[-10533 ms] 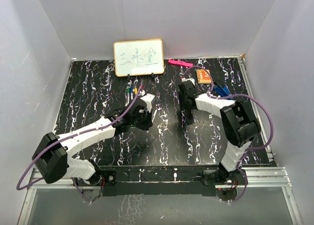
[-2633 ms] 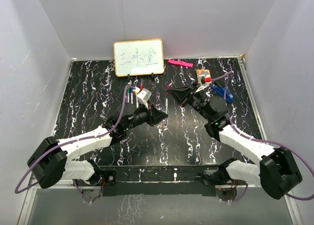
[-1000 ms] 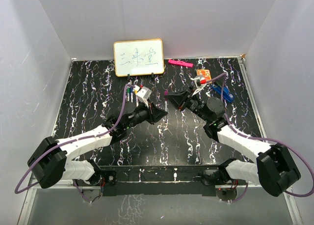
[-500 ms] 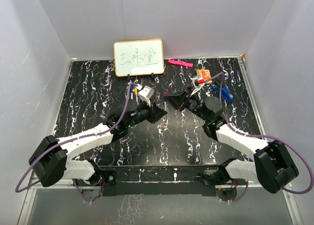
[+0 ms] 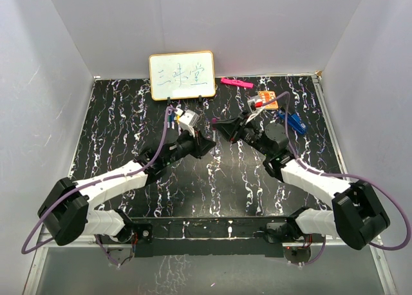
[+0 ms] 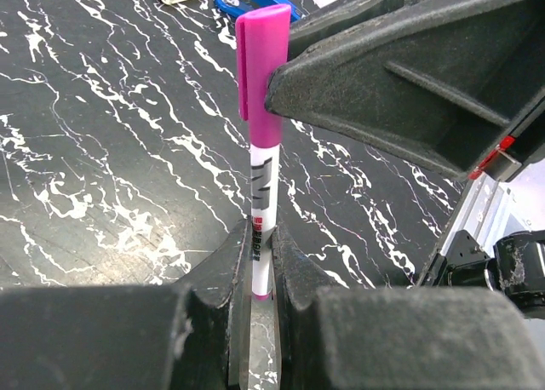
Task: Insert the pens into the pen caps
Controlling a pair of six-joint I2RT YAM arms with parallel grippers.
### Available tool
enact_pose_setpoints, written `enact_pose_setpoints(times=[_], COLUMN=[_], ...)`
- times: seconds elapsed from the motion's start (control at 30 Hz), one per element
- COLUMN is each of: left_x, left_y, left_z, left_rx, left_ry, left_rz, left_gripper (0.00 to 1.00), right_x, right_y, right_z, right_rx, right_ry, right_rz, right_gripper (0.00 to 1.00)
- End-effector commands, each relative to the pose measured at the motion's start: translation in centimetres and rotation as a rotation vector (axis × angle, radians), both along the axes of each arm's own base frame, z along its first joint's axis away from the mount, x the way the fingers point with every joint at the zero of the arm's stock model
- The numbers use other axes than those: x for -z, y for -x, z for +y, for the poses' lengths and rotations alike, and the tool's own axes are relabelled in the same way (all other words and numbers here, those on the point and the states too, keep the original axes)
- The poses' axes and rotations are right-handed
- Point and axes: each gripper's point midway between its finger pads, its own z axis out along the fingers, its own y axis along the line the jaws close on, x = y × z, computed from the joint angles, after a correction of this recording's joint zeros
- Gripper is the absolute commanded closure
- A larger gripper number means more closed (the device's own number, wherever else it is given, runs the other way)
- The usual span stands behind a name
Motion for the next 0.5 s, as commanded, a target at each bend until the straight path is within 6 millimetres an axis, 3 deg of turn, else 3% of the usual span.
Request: enact_pose_setpoints(times=[0.0, 0.27, 0.37, 0.47], left_x=[-16.0, -16.2, -15.0, -12.0], left_y=[-3.1, -4.3, -4.2, -4.3], left_z=[1.5, 2.7, 2.5, 2.4], left_rx=[-0.105, -0.128, -0.118, -0.115], left_ry=[0.355, 0.352, 0.325, 0.256], left_rz=[-0.352, -0.350, -0.318, -0.248], left_gripper=[1.00, 1.00, 1.00, 1.00], right_x=[10.2, 11.6, 10.4, 7.5], right_y=[3.6, 3.9, 3.0, 1.3], right_z=[1.4, 1.8, 1.9, 2.1], right_rx=[-0.132, -0.133, -0.099, -0.052], right_ry=[0.220, 0.247, 0.227, 0.199], right_rz=[0.277, 0.309, 0.277, 0.210], right_gripper=[1.00, 1.00, 1.00, 0.98])
